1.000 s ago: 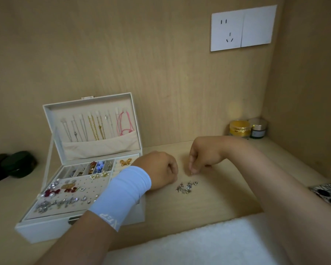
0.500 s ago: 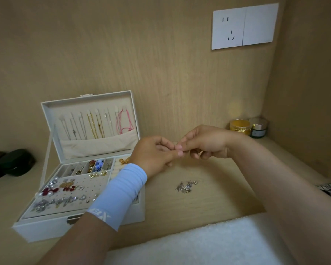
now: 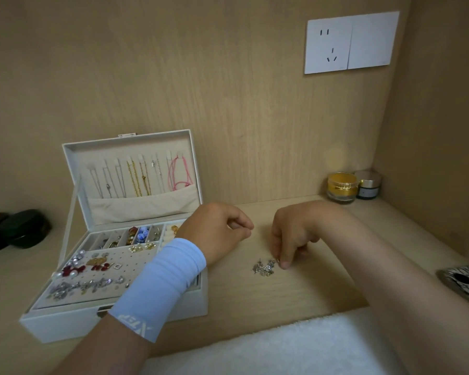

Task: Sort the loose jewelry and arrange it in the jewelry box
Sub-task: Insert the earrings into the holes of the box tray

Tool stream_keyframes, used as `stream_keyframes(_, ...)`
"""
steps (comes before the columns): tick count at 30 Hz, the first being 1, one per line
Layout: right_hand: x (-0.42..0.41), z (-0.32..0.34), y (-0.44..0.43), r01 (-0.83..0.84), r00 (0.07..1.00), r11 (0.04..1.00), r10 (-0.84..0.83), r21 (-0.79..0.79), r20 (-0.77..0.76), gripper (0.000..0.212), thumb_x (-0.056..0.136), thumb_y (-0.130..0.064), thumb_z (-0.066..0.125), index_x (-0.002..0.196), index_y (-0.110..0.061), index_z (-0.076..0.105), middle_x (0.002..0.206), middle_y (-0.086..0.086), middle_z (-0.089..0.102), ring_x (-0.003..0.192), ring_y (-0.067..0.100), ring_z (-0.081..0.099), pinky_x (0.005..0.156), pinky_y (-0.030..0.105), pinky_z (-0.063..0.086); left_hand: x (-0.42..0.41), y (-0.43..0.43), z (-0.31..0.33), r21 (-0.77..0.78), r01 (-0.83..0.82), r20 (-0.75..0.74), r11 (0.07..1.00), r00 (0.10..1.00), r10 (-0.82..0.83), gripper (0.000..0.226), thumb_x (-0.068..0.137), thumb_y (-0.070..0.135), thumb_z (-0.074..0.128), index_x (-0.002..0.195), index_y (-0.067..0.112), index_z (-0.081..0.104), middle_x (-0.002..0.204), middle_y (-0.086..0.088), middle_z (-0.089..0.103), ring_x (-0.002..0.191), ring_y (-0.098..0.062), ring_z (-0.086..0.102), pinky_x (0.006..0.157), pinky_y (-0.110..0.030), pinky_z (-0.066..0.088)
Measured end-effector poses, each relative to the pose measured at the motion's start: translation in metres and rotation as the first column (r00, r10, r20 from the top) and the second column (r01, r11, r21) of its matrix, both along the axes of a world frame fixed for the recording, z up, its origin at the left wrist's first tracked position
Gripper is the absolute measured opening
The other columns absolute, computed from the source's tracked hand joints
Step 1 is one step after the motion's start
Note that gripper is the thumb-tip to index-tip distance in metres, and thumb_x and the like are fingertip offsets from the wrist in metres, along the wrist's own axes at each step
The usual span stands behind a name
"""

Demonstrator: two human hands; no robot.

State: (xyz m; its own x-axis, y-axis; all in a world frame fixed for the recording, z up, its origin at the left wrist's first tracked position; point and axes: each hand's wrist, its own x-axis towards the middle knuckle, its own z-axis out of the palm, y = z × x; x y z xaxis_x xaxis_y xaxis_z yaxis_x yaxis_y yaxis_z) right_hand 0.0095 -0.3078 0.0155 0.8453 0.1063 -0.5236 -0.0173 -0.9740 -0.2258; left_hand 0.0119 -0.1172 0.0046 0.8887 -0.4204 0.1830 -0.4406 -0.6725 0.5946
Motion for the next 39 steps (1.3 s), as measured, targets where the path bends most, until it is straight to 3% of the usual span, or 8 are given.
stream_keyframes(7,-0.004,0.007,-0.003,-0.021,0.997,0.999,0.018,0.034,0.081,0.014,0.083,-0.03,0.077,0.088,-0.017,0.076,0.063,-0.011,0.067,0.058,0.01,0.06,0.046,0.018,0.033,-0.013,0.025,0.016,-0.076,0.019,0.038,0.997,0.999,-0.016,0.008,0.086,0.027,0.071,0.084,0.034,0.075,0.078,0.018,0.07,0.072,0.006,0.059,0.077,-0.022,0.049)
stream_keyframes(9,-0.005,0.012,-0.003,-0.023,0.987,0.982,-0.009,0.19,0.161,0.008,0.092,-0.022,0.067,0.086,-0.018,0.071,0.072,-0.007,0.067,0.055,0.011,0.058,0.045,0.02,0.029,-0.016,0.039,0.021,-0.142,0.023,0.038,0.99,0.999,-0.018,0.011,0.089,0.023,0.067,0.088,0.032,0.072,0.075,0.017,0.071,0.06,0.004,0.056,0.07,-0.024,0.047)
stream_keyframes(12,-0.01,0.023,0.007,-0.031,0.982,0.802,-0.087,0.596,0.168,0.01,0.101,-0.021,0.056,0.102,-0.016,0.066,0.084,-0.002,0.068,0.053,0.012,0.052,0.045,0.021,0.025,-0.02,0.06,0.026,-0.296,0.011,0.002,0.955,1.0,-0.011,0.017,0.092,0.014,0.063,0.097,0.03,0.066,0.073,0.007,0.073,0.056,-0.012,0.058,0.063,-0.031,0.05)
stream_keyframes(15,-0.018,0.031,0.031,-0.052,0.989,0.635,-0.074,0.771,0.128,0.019,0.104,-0.025,0.05,0.107,-0.013,0.064,0.082,0.0,0.067,0.053,0.013,0.048,0.044,0.021,0.024,-0.021,0.084,0.026,-0.394,0.001,-0.02,0.919,1.0,-0.01,0.021,0.092,0.009,0.061,0.097,0.03,0.066,0.073,0.0,0.072,0.056,-0.017,0.058,0.062,-0.04,0.052)
stream_keyframes(20,-0.02,0.03,0.065,-0.074,0.988,0.509,-0.08,0.858,0.132,0.025,0.099,-0.031,0.052,0.102,-0.018,0.073,0.074,0.004,0.06,0.047,0.012,0.043,0.042,0.02,0.019,-0.019,0.115,0.024,-0.458,-0.012,-0.057,0.889,0.998,-0.015,0.019,0.09,0.006,0.065,0.088,0.02,0.077,0.076,-0.003,0.074,0.057,-0.012,0.058,0.06,-0.025,0.052)
stream_keyframes(23,-0.014,0.032,0.087,-0.083,0.986,0.446,-0.094,0.891,0.139,0.028,0.093,-0.032,0.057,0.107,-0.018,0.076,0.071,0.005,0.057,0.046,0.011,0.041,0.042,0.021,0.018,-0.017,0.132,0.026,-0.483,-0.033,-0.093,0.875,0.996,-0.014,0.015,0.09,0.009,0.068,0.091,0.02,0.078,0.077,-0.001,0.075,0.057,-0.012,0.058,0.065,-0.029,0.055)
stream_keyframes(28,-0.006,0.04,0.137,-0.191,0.958,0.458,-0.105,0.868,0.267,0.024,0.1,-0.026,0.056,0.112,-0.023,0.076,0.069,0.003,0.057,0.049,0.012,0.039,0.046,0.023,0.023,-0.012,0.161,0.032,-0.505,-0.11,-0.217,0.856,0.976,-0.003,0.012,0.091,0.021,0.067,0.093,0.02,0.079,0.084,0.003,0.076,0.059,-0.01,0.057,0.047,-0.014,0.041)
stream_keyframes(39,0.018,0.035,0.198,-0.257,0.949,0.372,-0.079,0.892,0.307,0.025,0.085,-0.022,0.068,0.108,-0.02,0.078,0.062,0.003,0.055,0.047,0.011,0.04,0.044,0.024,0.024,0.008,0.206,0.022,-0.665,-0.162,-0.411,0.729,0.894,-0.177,0.02,0.075,0.04,0.069,0.079,0.021,0.075,0.072,0.004,0.065,0.055,-0.008,0.048,0.044,-0.016,0.029)
